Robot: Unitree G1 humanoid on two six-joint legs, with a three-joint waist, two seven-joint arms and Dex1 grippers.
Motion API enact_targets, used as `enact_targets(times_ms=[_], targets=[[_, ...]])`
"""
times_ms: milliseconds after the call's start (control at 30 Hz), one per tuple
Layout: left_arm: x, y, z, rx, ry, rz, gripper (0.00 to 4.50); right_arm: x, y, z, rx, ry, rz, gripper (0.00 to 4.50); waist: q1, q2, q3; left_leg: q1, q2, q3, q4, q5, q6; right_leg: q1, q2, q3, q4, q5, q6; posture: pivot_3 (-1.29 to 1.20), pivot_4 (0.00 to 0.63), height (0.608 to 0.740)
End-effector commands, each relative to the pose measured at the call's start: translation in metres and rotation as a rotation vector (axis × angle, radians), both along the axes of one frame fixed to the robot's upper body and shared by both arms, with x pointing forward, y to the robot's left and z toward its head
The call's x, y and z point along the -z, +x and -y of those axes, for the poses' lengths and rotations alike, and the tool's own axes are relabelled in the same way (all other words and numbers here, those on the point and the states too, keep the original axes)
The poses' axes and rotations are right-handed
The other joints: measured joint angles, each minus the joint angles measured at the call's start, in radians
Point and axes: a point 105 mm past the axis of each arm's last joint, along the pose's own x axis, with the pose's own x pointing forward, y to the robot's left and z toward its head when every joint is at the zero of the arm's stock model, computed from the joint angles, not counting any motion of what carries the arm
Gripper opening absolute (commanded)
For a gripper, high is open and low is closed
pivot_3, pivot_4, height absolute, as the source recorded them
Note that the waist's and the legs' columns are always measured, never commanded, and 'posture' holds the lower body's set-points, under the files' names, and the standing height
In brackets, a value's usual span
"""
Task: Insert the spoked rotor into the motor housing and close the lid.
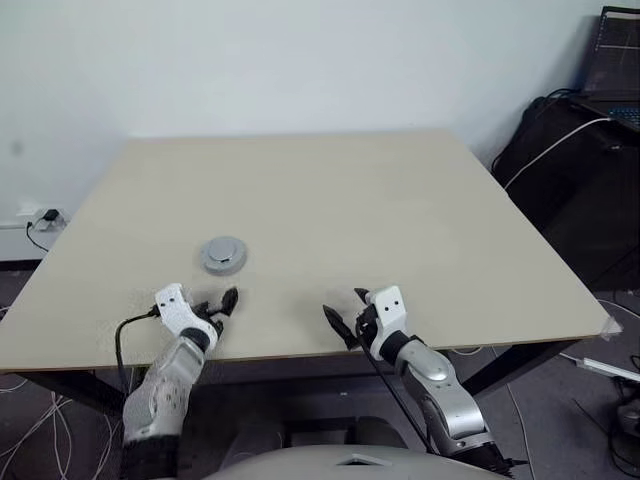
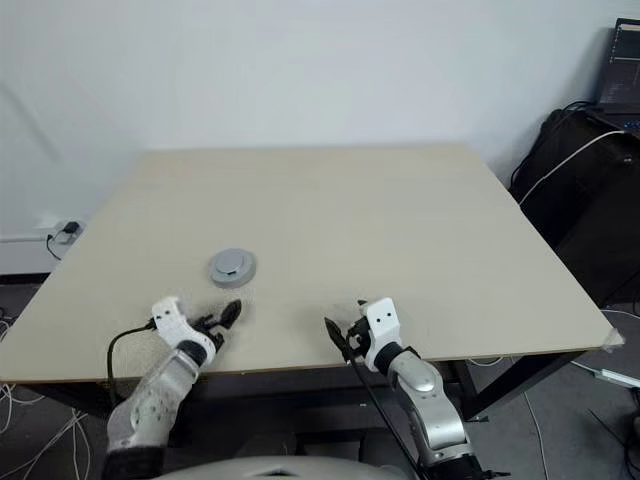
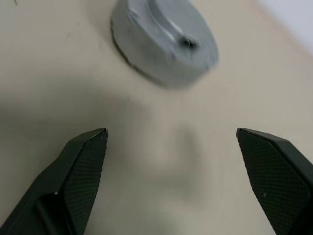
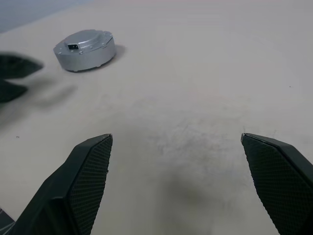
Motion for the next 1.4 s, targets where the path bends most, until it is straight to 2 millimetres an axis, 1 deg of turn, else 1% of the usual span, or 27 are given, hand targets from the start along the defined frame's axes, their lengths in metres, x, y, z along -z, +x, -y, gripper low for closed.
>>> enact_targets(times_ms=[33,133,233,300,333,400,533,667,867,1133,1300,1400], targets=[[-0.023,-0.009,0.011,0.045,0.192,0.158,4.45,-0.018,0.011,0.010,0.098,0.012,0.114,4.50,0.001,0.000,0.001,0.000,0.000,0.000,0.000,0.000,0.000,0.000,-0.001,0.001,0.000,0.000,0.000,0.00,0.000,0.740],[-0.032,-0.019,0.018,0.061,0.440,0.248,4.45,-0.021,0.014,0.024,0.211,0.002,0.167,4.50,0.013,-0.001,0.002,0.000,0.000,0.000,0.000,0.000,0.000,0.000,-0.002,0.000,0.000,0.000,0.000,0.00,0.000,0.740],[-0.032,-0.027,0.022,-0.035,0.467,0.277,4.45,-0.017,0.013,0.043,0.372,0.008,0.189,4.50,0.023,0.000,0.003,-0.001,0.000,0.000,0.000,0.000,0.000,0.000,-0.003,0.000,0.000,0.000,0.000,0.00,0.000,0.740],[-0.035,-0.031,0.022,-0.071,0.565,0.307,4.45,-0.013,0.011,0.060,0.500,-0.012,0.206,4.50,0.023,0.000,0.003,-0.001,0.000,0.000,0.000,0.000,0.000,0.000,-0.003,0.000,-0.001,0.000,0.001,0.00,0.000,0.740],[-0.037,-0.032,0.022,-0.080,0.599,0.327,4.45,-0.012,0.009,0.065,0.534,-0.033,0.216,4.50,0.024,0.001,0.003,-0.001,0.000,0.000,0.000,0.000,0.000,0.000,-0.003,0.000,-0.001,0.000,0.001,0.00,0.000,0.740],[-0.040,-0.033,0.019,-0.138,0.595,0.352,4.45,-0.011,0.004,0.071,0.559,-0.087,0.240,4.50,0.023,0.002,0.003,-0.002,0.000,0.000,-0.001,0.000,0.000,-0.001,-0.003,0.000,-0.001,0.000,0.001,0.00,0.000,0.740],[-0.047,-0.030,0.014,-0.176,0.601,0.411,4.45,-0.009,-0.001,0.071,0.547,-0.141,0.269,4.50,0.021,0.002,0.005,-0.002,0.000,0.000,-0.001,0.000,0.000,-0.001,-0.003,-0.001,-0.001,-0.001,0.001,0.00,0.000,0.740],[-0.050,-0.024,0.017,-0.167,0.581,0.447,4.45,-0.011,-0.002,0.068,0.539,-0.133,0.293,4.50,0.016,0.003,0.005,-0.002,0.001,0.000,-0.001,0.000,0.000,-0.001,-0.003,-0.002,0.000,-0.001,0.001,0.00,0.000,0.740],[-0.049,-0.019,0.031,-0.100,0.568,0.472,4.45,-0.009,-0.002,0.063,0.529,-0.129,0.290,4.50,0.014,0.003,0.005,-0.002,0.000,0.000,-0.001,0.000,0.001,-0.001,-0.002,-0.002,-0.001,-0.001,0.001,0.00,0.000,0.740],[-0.046,-0.018,0.032,-0.106,0.549,0.461,4.45,0.005,0.003,0.067,0.527,-0.121,0.265,4.50,0.013,0.003,0.006,-0.001,0.000,0.000,-0.001,0.000,0.001,-0.001,-0.002,-0.002,-0.001,-0.001,0.001,0.00,0.000,0.740],[-0.045,-0.018,0.033,-0.103,0.545,0.460,4.45,0.005,0.005,0.064,0.517,-0.113,0.264,4.50,0.013,0.003,0.006,-0.002,0.000,0.000,-0.001,0.000,0.002,-0.001,-0.002,-0.003,-0.001,-0.001,0.001,0.00,0.000,0.740],[-0.045,-0.017,0.033,-0.102,0.543,0.459,4.45,0.012,0.006,0.065,0.507,-0.115,0.247,4.50,0.013,0.003,0.006,-0.001,0.000,0.000,-0.001,0.000,0.002,-0.001,-0.002,-0.003,-0.001,-0.001,0.001,0.00,0.000,0.740]])
